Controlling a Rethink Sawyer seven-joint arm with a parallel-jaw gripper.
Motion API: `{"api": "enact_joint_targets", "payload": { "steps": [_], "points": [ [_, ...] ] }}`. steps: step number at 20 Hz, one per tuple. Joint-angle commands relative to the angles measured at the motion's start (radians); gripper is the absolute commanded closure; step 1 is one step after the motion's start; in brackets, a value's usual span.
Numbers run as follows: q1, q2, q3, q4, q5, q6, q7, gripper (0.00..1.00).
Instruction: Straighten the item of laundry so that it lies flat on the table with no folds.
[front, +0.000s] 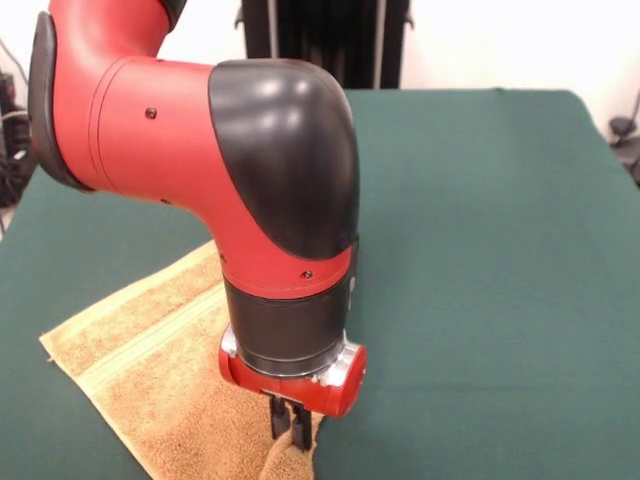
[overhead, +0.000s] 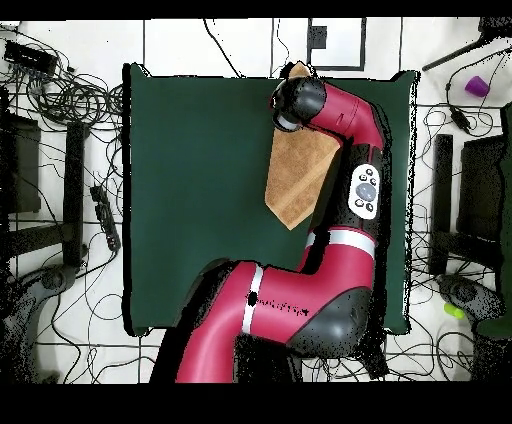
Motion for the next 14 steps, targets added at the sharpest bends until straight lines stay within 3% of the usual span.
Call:
{"api": "enact_joint_targets", "payload": {
  "steps": [1, 4, 6, 14],
  "points": [
    [-0.012, 0.002, 0.092, 0.131, 0.027, 0.174, 0.117, 1.0],
    [-0.026, -0.025, 0.099, 0.142, 0.022, 0.256, 0.054, 1.0],
    [-0.04, -0.059, 0.111, 0.186, 0.017, 0.246, 0.007, 1.0],
    [-0.106, -0.234, 0.167, 0.433, -0.014, 0.241, -0.17, 1.0]
  ]
}}
